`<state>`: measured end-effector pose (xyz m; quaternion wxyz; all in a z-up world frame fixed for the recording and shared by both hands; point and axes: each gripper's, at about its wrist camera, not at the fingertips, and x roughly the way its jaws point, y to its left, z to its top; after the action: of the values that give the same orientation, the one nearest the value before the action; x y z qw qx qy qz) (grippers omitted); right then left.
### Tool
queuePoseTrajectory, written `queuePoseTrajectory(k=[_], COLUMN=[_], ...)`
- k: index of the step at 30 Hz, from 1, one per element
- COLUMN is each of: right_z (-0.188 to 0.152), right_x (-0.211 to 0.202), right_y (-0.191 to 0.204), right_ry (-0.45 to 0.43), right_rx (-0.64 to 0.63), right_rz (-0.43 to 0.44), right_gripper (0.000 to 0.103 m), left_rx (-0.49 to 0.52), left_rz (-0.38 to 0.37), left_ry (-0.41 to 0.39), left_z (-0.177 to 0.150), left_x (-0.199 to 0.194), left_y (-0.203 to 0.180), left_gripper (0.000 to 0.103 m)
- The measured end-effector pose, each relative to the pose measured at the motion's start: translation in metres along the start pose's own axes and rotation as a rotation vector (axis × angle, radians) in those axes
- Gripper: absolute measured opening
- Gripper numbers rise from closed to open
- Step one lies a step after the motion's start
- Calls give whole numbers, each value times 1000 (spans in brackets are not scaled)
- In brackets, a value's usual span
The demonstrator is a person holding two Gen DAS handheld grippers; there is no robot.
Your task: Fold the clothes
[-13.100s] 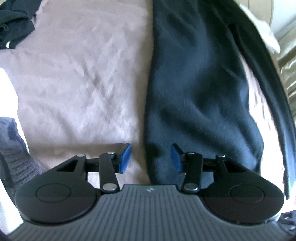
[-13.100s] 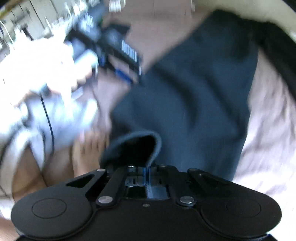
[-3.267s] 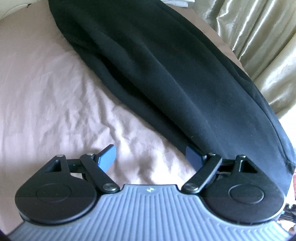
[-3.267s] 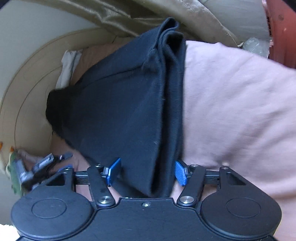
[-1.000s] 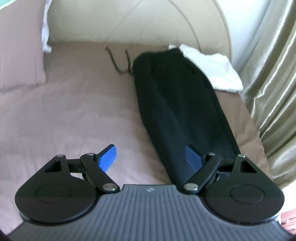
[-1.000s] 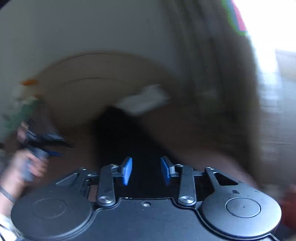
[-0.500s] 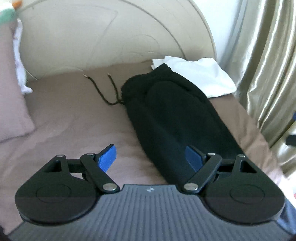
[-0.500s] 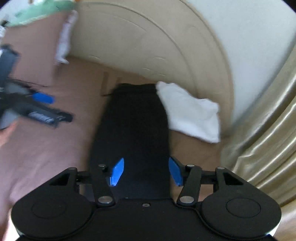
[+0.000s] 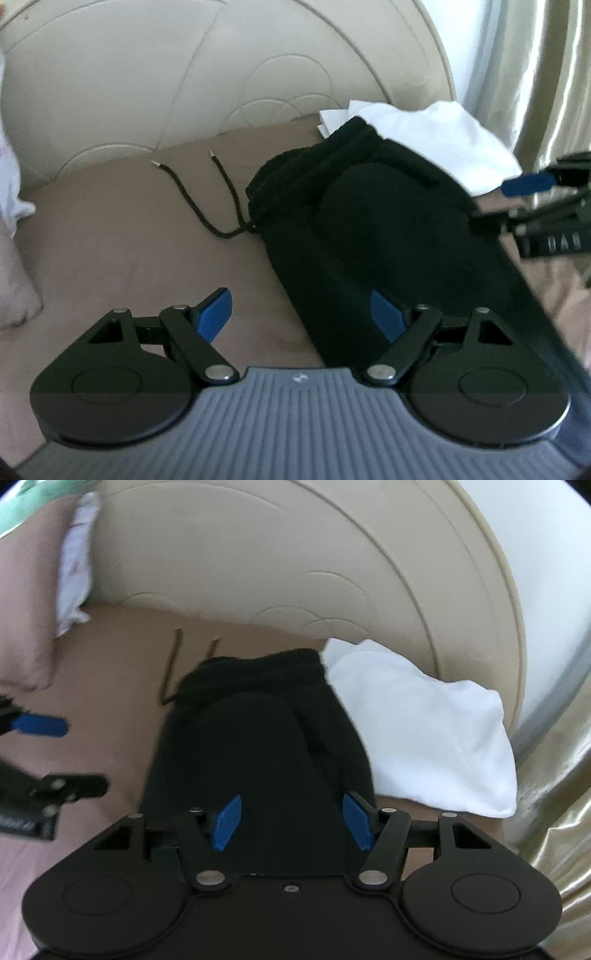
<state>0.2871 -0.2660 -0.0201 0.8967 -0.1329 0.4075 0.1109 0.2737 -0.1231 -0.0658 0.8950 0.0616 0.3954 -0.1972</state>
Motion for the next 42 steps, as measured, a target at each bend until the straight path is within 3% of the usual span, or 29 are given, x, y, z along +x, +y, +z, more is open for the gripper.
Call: queuePoseTrajectory(k=[7,10,12,14,15,16,17,19,22,24,28,30,31,32,33,34,35,37,39,42], right_z=[11,14,15,15,15,15,15,16,15,16,19,22,23,22,15,7,-5,-29,-44,-53], right_x=[78,101,114,120,121,118,114,96,68,65,82,87,92,97,100,103,103,94,84,69], right_y=[-28,-29,-24,-18,-15,-14,-12,-1,8,0,-5,-9,-14,-21,-32,-44,-57,-81,-96,-105], right_ry=[9,8,-14,-40,-52,-68,-85,-133,-237,-241,-187,-167,-153,-143,-146,-150,-155,-185,-179,-135], right_rx=[84,71,38,10,7,13,22,16,-7,24,35,85,140,204,307,410,515,691,769,720], right_rz=[15,28,5,-25,-26,-8,10,-4,-98,-103,-172,-156,-130,-103,-79,-47,12,132,208,290], right_gripper=[67,76,89,89,82,67,29,5,5,4,4,5,7,21,44,50,50,50,51,56], left_rx=[49,29,14,-9,-30,-55,-90,-151,-212,-269,-344,-335,-324,-301,-257,-213,-169,-115,-122,-287], left_rz=[-54,-100,-102,-97,-97,-98,-104,-127,-163,-212,-261,-246,-237,-239,-258,-277,-281,-216,-205,-378], left_ry=[77,91,84,72,59,44,25,1,-19,-25,-100,-102,-92,-82,-71,-61,-65,-100,-76,33], left_z=[4,5,4,2,1,0,-1,-3,-3,-3,-9,-10,-11,-12,-11,-9,-9,-9,0,12], left_x=[62,79,88,96,98,99,100,102,106,106,92,88,87,85,82,78,73,69,82,118], left_y=[10,13,15,19,22,27,32,43,57,66,78,77,76,74,71,67,63,55,54,68], left_gripper=[82,82,83,83,83,83,83,83,84,85,87,87,87,87,87,87,87,97,99,99])
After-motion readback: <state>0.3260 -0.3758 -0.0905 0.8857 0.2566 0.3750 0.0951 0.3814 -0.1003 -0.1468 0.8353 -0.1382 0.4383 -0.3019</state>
